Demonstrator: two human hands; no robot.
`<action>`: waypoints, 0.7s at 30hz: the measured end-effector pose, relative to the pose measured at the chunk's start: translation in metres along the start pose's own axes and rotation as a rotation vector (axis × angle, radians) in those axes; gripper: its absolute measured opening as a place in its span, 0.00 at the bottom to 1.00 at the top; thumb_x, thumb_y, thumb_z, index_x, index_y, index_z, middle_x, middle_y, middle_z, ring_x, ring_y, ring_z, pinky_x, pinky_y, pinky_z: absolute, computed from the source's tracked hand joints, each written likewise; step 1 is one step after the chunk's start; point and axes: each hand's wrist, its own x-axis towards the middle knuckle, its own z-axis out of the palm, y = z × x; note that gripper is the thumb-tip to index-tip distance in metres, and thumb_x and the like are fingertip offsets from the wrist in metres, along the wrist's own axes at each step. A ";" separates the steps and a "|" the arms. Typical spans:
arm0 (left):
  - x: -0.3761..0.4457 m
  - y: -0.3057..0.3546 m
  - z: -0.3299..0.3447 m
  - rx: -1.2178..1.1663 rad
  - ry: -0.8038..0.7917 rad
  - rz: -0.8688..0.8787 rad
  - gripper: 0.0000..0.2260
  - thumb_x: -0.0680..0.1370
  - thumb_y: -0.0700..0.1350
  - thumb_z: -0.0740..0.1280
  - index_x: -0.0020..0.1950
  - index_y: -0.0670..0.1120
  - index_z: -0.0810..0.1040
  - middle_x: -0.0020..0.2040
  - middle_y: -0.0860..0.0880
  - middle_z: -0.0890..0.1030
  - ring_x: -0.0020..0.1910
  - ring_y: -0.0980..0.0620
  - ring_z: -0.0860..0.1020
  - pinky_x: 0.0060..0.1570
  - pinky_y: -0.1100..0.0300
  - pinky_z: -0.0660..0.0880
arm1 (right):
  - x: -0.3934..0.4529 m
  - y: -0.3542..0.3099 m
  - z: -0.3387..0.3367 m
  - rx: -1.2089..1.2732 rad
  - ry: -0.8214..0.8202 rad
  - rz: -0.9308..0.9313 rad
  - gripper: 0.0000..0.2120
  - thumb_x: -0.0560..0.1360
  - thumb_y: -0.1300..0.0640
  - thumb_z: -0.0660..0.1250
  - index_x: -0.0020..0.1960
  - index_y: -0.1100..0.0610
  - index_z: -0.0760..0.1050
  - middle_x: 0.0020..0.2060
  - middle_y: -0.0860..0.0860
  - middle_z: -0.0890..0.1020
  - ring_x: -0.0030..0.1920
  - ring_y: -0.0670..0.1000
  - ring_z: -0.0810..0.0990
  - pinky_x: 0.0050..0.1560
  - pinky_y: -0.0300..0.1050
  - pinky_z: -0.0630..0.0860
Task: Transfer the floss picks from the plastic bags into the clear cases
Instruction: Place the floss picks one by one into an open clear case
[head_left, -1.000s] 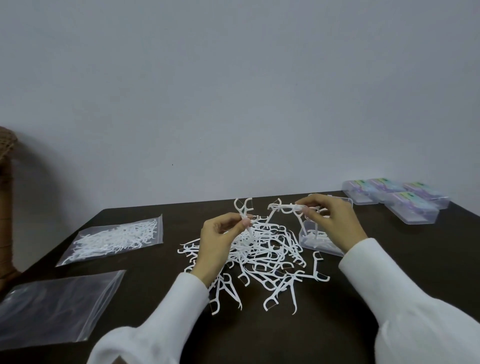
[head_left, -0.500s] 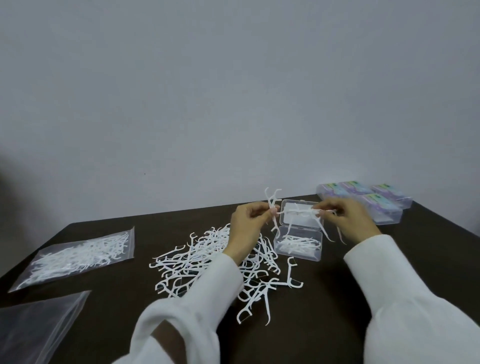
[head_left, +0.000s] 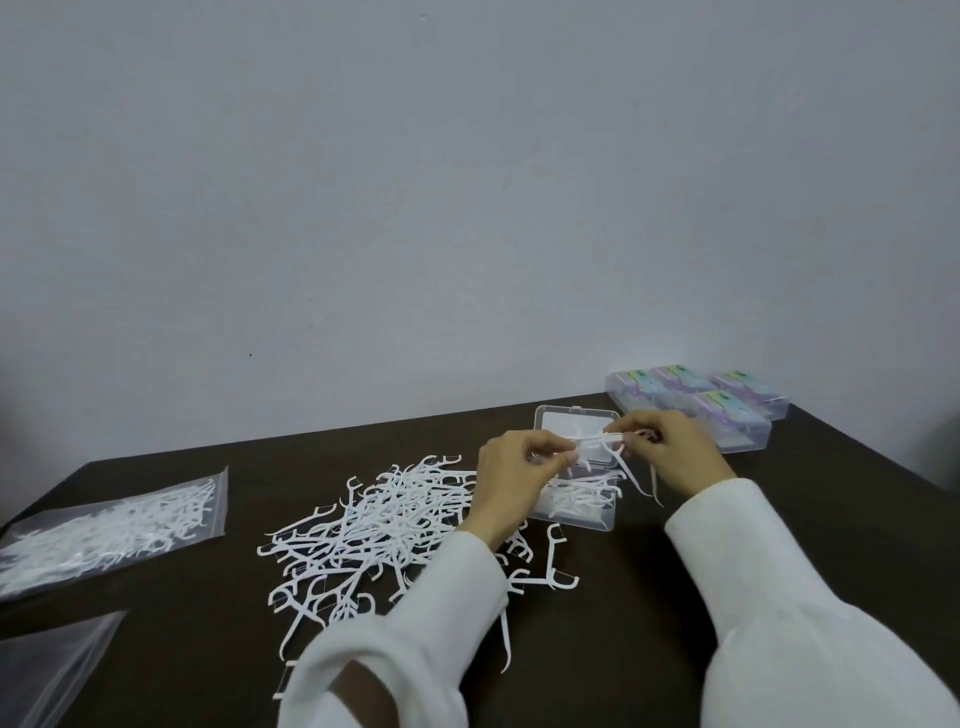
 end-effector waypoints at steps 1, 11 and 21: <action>-0.001 0.000 0.000 0.013 0.010 0.005 0.08 0.74 0.48 0.72 0.51 0.51 0.84 0.47 0.54 0.84 0.46 0.59 0.80 0.55 0.54 0.77 | 0.001 0.001 0.000 0.013 0.016 0.004 0.09 0.78 0.62 0.62 0.54 0.55 0.79 0.47 0.50 0.78 0.43 0.45 0.75 0.38 0.26 0.65; -0.001 0.002 -0.003 0.169 0.293 0.080 0.08 0.73 0.48 0.72 0.51 0.53 0.77 0.44 0.59 0.77 0.47 0.57 0.76 0.56 0.51 0.72 | -0.002 -0.011 0.000 0.249 0.034 -0.070 0.10 0.77 0.64 0.61 0.52 0.54 0.78 0.45 0.48 0.79 0.42 0.40 0.76 0.43 0.31 0.69; 0.000 -0.002 -0.007 0.095 0.297 -0.056 0.05 0.75 0.53 0.68 0.40 0.56 0.78 0.37 0.59 0.80 0.41 0.62 0.77 0.59 0.50 0.70 | -0.002 -0.012 0.004 0.289 0.005 -0.075 0.09 0.77 0.64 0.63 0.51 0.53 0.78 0.49 0.52 0.79 0.43 0.44 0.78 0.40 0.30 0.71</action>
